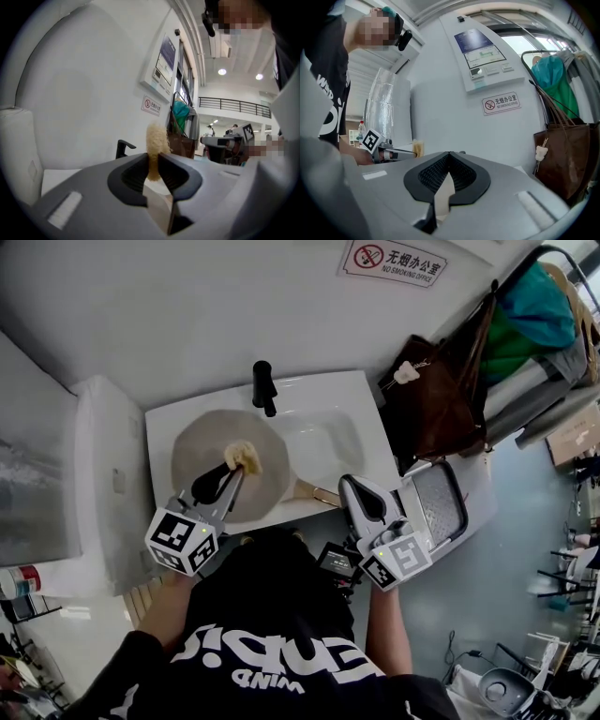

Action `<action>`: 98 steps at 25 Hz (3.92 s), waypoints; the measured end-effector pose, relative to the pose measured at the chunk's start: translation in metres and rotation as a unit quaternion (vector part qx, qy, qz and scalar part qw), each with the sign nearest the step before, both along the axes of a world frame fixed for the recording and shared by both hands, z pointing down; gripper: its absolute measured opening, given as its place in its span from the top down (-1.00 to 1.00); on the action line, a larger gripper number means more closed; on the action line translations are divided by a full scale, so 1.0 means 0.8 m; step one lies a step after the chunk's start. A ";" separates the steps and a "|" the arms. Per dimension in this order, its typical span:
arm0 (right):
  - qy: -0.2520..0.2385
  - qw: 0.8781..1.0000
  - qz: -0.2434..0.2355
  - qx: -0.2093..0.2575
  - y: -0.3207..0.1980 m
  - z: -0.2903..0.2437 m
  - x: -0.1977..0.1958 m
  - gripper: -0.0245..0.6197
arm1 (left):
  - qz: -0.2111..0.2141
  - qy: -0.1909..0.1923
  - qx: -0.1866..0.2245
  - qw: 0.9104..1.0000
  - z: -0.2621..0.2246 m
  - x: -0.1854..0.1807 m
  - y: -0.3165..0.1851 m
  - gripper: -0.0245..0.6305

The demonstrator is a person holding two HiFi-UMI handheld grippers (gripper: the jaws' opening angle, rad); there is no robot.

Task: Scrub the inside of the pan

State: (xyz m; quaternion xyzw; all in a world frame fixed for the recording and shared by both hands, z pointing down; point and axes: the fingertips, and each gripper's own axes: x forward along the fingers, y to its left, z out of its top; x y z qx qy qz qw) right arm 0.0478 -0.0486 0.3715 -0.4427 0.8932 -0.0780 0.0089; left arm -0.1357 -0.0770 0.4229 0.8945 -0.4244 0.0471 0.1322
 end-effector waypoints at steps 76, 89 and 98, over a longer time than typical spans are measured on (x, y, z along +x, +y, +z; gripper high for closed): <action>0.432 0.808 -0.286 -0.281 0.002 0.353 -0.018 0.42 | 0.062 -0.103 -0.053 0.991 0.062 0.035 -0.042 0.74; 0.463 0.775 -0.303 -0.305 0.013 0.325 -0.019 0.42 | 0.199 -0.206 -0.065 0.956 0.146 0.064 -0.037 0.74; 0.455 0.769 -0.312 -0.321 0.017 0.324 -0.020 0.42 | 0.278 -0.254 -0.101 0.921 0.228 0.081 -0.015 0.74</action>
